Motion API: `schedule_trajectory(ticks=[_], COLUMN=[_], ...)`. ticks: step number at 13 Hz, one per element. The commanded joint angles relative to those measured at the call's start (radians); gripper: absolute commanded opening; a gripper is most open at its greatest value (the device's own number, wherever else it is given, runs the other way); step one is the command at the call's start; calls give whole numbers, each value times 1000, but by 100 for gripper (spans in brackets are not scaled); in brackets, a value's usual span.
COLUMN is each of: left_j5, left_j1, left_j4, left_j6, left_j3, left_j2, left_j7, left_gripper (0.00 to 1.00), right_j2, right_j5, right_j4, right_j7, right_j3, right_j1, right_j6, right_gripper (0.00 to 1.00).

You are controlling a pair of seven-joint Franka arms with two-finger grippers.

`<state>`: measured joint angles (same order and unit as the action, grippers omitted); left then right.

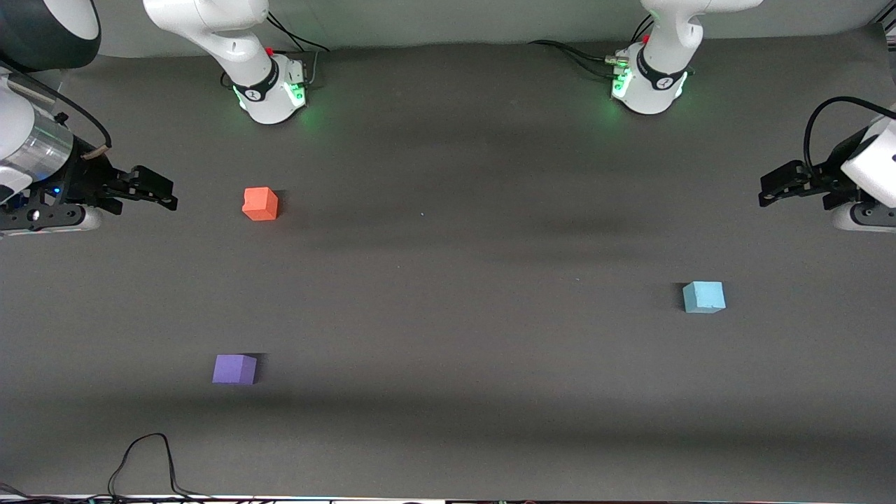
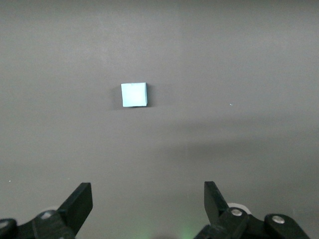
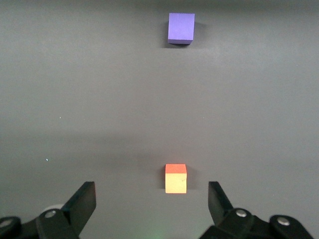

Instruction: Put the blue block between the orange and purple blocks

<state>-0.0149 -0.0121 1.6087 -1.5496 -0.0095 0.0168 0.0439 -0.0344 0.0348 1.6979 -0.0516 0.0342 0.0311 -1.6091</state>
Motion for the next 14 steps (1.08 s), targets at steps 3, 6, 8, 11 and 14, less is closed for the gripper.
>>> schedule_trajectory(ticks=[3,6,8,11,14], left_j5=[13,13,13,13,13], left_j1=[-17,-5,32,70,81], left_j4=[-10,-6,-3,40,153], left_j6=[20,3,-36,-151,-347], left_j3=[14,16,16,14,16], left_j2=[-3,14,43,107,167], left_j7=[10,11,62,106,119], left_gripper=[100,100,100,100,100], right_j2=[2,1,-2,-2,4], right_j5=[-3,-3,-1,2,2], right_j4=[-21,-24,-24,-26,-26], right_j7=[4,6,1,4,1], right_j3=[-11,-13,-13,-14,-11], right_j1=[0,1,1,0,7], right_j6=[46,52,60,61,61], right_gripper=[100,100,100,100,100])
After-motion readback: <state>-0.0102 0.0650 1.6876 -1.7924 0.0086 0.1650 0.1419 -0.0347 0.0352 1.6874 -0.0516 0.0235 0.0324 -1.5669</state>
